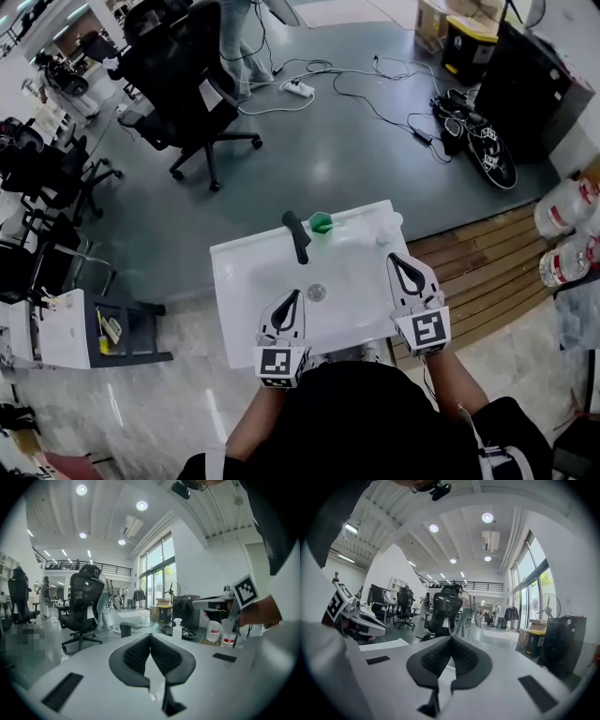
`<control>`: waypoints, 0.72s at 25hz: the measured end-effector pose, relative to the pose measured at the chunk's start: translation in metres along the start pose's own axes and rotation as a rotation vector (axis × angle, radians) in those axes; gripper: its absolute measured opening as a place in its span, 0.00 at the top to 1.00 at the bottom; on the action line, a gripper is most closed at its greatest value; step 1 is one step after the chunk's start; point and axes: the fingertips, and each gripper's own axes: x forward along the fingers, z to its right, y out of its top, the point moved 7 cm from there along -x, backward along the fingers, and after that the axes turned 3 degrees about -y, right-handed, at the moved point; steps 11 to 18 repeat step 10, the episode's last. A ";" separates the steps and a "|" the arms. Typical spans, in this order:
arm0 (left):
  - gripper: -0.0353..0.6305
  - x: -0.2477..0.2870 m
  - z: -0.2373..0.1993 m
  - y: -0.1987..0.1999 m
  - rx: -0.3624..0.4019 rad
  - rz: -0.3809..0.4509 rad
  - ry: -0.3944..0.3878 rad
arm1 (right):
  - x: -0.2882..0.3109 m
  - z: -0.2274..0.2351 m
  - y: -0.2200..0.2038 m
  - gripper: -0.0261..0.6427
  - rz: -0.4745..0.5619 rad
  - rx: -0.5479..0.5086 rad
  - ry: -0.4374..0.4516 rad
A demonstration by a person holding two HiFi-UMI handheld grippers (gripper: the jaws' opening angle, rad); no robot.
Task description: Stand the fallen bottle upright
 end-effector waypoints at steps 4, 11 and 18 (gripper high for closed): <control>0.92 -0.002 0.000 0.001 -0.004 0.000 0.009 | -0.002 0.001 0.006 0.94 0.018 -0.004 -0.006; 0.92 -0.009 -0.002 0.008 0.011 0.012 0.016 | -0.005 0.002 0.010 0.94 -0.038 -0.005 -0.022; 0.92 -0.009 -0.002 0.008 0.011 0.012 0.016 | -0.005 0.002 0.010 0.94 -0.038 -0.005 -0.022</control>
